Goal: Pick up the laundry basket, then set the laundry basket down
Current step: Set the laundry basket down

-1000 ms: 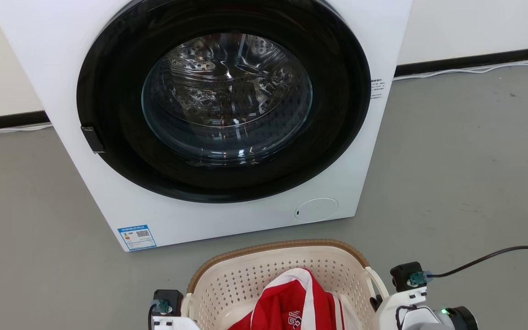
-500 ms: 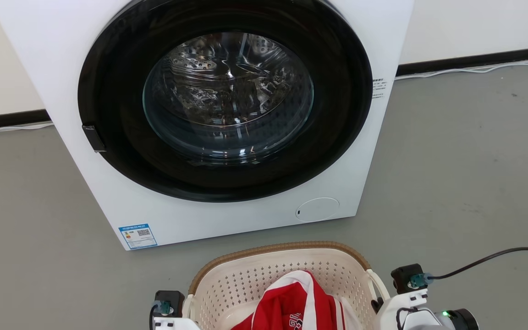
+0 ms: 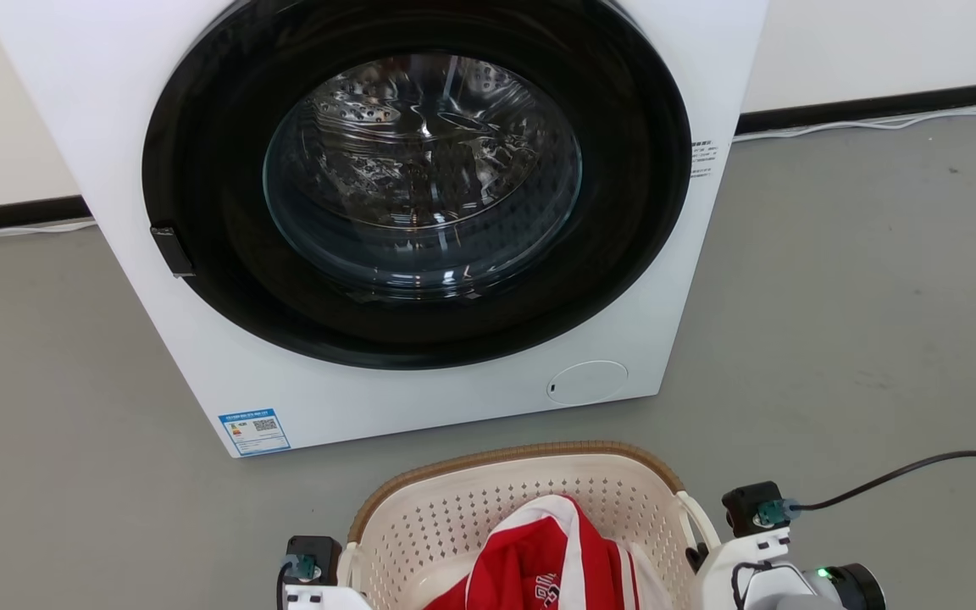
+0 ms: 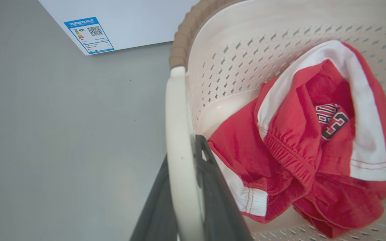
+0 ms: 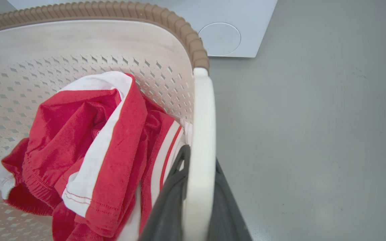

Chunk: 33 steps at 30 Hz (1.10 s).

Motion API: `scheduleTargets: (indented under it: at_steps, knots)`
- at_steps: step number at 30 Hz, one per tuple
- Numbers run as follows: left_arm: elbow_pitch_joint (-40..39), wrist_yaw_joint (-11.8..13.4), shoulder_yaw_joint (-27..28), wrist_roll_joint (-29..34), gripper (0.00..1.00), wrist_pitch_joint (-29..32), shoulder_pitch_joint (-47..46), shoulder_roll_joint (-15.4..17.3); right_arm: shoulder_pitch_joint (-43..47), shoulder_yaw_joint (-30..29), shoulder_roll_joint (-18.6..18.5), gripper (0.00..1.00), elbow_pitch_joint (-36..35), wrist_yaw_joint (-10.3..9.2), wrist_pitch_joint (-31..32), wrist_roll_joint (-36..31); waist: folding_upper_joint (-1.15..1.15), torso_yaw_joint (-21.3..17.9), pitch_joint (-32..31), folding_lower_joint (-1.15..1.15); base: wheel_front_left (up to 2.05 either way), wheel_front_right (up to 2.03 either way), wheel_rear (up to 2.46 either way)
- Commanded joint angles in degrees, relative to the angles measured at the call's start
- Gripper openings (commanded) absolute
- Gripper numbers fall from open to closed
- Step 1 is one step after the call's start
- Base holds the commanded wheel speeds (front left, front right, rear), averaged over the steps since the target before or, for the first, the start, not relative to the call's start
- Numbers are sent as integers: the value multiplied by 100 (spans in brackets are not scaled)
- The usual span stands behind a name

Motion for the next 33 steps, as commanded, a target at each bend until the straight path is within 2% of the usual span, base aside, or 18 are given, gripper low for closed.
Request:
scheduleTargets:
  at_steps: [1,10,18,27,33]
  knots:
    - [-76,-1,23,-6,0,-99,-338,55,-171,114,73,0,-99,91,-114,3,0,-3,12,0,0,0,0]
    - [-108,87,-88,-41,0,-169,-435,55,-251,155,73,0,-66,91,-324,53,0,35,212,0,0,0,0]
    - [-83,173,-125,-29,0,-291,-667,55,-461,142,73,0,-46,91,-688,55,0,85,671,0,0,0,0]
    - [-144,322,-51,61,0,-455,-1198,55,-909,55,61,0,-7,91,-1112,-71,0,180,1579,0,0,0,0]
    - [-428,511,224,330,0,-477,-1580,108,-1221,-156,-126,0,-119,91,-1184,-247,0,287,2225,0,0,0,0]
